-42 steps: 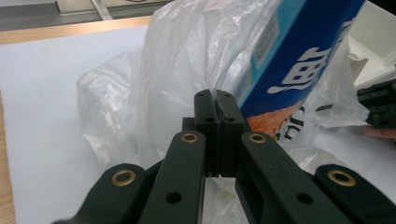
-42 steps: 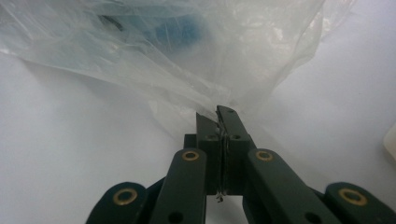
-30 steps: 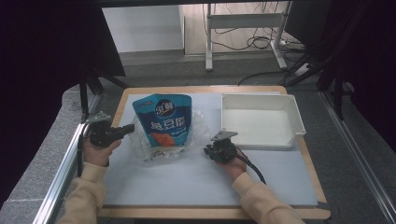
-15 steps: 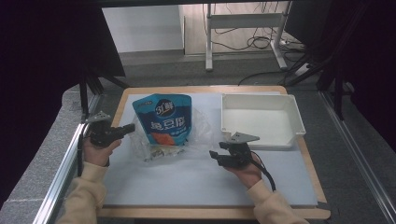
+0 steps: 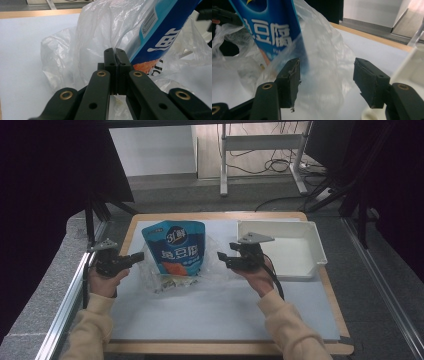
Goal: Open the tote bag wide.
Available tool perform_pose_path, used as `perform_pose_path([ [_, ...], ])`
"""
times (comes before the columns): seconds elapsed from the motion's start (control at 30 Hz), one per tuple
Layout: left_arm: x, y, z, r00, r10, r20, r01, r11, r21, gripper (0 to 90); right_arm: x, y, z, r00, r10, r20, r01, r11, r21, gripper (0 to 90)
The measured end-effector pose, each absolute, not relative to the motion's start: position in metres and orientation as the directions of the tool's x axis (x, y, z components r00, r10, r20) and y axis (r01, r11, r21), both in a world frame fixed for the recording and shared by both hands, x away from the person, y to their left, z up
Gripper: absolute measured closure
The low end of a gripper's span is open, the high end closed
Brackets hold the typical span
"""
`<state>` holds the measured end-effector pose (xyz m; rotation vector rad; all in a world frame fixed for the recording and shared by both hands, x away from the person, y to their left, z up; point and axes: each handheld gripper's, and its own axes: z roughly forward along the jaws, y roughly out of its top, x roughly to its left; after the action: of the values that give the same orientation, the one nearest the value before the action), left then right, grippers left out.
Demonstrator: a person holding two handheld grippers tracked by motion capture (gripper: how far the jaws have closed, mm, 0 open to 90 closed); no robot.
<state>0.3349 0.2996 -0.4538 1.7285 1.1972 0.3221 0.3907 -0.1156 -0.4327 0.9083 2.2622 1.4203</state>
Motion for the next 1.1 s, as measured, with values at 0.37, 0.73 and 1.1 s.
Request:
perform_pose_path([
  [0.37,0.335,0.301,-0.455,0.483,0.830,-0.279,0.571,-0.057,0.819,90.0,0.433,-0.085,-0.440,-0.774,0.625,0.099,0.414,0.381,0.827,46.2],
  [0.73,0.332,0.305,-0.453,0.474,0.838,-0.271,0.563,-0.051,0.825,90.0,0.426,-0.097,-0.447,-0.761,0.630,0.156,0.443,0.328,0.834,87.2],
  [1.1,0.339,0.311,-0.471,0.443,0.857,-0.264,0.585,-0.053,0.809,90.0,0.403,-0.089,-0.468,-0.701,0.714,-0.004,0.375,0.373,0.848,87.9],
])
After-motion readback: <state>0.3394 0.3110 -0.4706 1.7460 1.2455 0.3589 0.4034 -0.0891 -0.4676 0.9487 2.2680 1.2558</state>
